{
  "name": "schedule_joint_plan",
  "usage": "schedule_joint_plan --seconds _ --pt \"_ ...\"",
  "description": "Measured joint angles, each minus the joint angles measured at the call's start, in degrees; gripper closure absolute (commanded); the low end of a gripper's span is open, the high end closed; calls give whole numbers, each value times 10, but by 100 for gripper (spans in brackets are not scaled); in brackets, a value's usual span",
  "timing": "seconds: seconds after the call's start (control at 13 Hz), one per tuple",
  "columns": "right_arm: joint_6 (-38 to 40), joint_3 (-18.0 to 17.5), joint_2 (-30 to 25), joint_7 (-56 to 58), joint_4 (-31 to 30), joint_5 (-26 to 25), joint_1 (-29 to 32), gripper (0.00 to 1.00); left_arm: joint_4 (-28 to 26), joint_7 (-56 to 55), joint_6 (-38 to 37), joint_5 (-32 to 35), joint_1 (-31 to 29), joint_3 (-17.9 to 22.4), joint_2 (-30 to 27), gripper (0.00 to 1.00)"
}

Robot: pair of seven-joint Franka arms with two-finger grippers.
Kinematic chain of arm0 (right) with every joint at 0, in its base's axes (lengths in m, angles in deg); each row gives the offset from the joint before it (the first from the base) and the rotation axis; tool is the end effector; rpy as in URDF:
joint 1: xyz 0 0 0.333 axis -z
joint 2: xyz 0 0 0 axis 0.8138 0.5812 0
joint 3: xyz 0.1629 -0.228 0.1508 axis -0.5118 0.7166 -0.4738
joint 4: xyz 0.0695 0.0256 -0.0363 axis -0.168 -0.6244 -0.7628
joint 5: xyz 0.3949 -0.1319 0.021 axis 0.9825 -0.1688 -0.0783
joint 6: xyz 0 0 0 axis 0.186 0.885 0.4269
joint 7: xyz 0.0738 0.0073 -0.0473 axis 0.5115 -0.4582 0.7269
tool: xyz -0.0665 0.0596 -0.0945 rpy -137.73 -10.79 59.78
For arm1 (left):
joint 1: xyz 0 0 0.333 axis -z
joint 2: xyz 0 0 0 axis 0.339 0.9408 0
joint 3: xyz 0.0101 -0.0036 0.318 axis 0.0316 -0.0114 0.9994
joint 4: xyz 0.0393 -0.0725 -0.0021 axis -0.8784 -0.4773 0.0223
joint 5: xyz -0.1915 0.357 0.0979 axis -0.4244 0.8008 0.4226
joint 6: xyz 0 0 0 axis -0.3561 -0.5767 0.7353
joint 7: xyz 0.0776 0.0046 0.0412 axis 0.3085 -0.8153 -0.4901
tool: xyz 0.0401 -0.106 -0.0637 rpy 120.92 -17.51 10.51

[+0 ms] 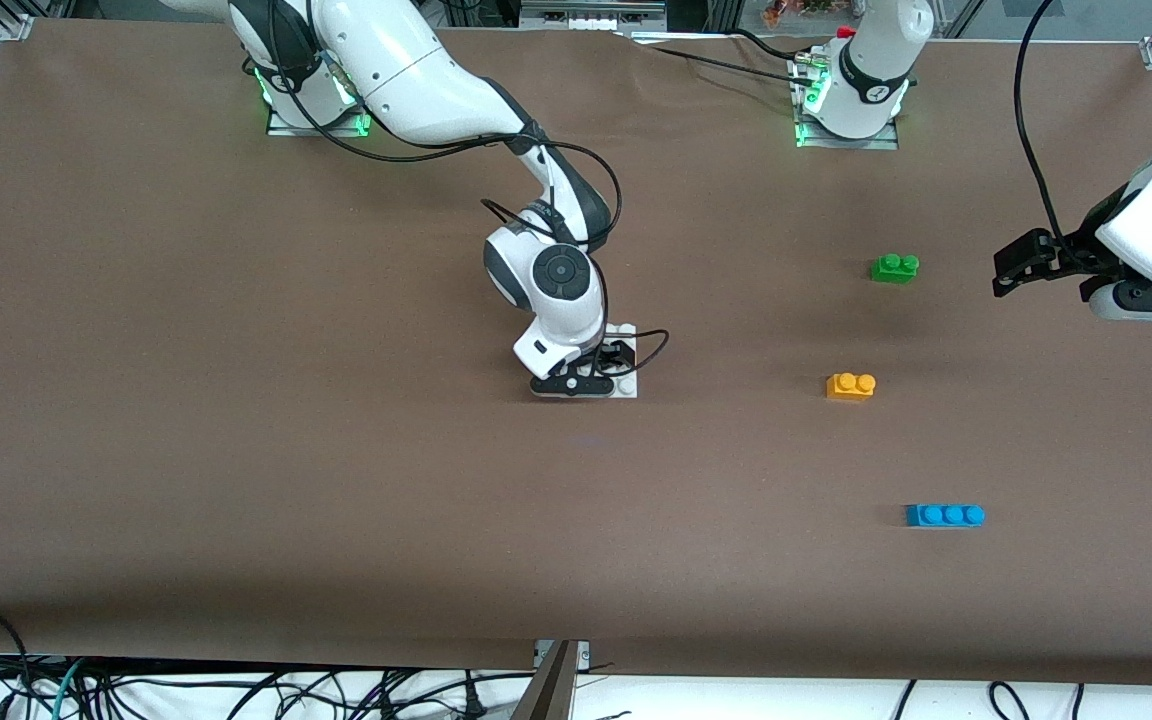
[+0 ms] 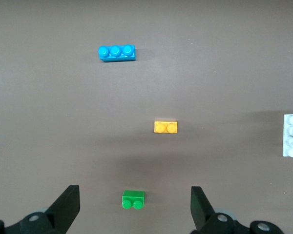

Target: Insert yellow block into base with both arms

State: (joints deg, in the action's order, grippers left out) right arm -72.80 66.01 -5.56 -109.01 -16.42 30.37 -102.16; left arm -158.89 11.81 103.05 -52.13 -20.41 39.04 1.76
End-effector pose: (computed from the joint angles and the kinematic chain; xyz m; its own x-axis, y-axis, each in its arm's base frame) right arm 0.5707 0.5407 0.1441 0.9976 -0.0142 0.0676 -0.0106 -0.9985 -0.0531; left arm 0.6036 -0.0194 0.5523 0.9995 -0.0282 -0.0143 -0.0284 -0.9996 -0.0090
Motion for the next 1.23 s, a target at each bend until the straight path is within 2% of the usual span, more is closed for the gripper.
schedule_joint_plan --seconds 0.31,0.62,1.0,1.23 --pt "105 33 -10 50 78 0 2 0 0 0 0 0 0 0 2 0" --pt "218 102 -99 172 100 0 20 0 1 0 -7 0 4 -7 10 0" --pt "354 116 -202 348 99 1 156 0 -1 -1 -18 1 15 -43 78 0" --pt "406 120 -232 383 98 1 213 0 -10 -1 31 2 14 -41 151 0"
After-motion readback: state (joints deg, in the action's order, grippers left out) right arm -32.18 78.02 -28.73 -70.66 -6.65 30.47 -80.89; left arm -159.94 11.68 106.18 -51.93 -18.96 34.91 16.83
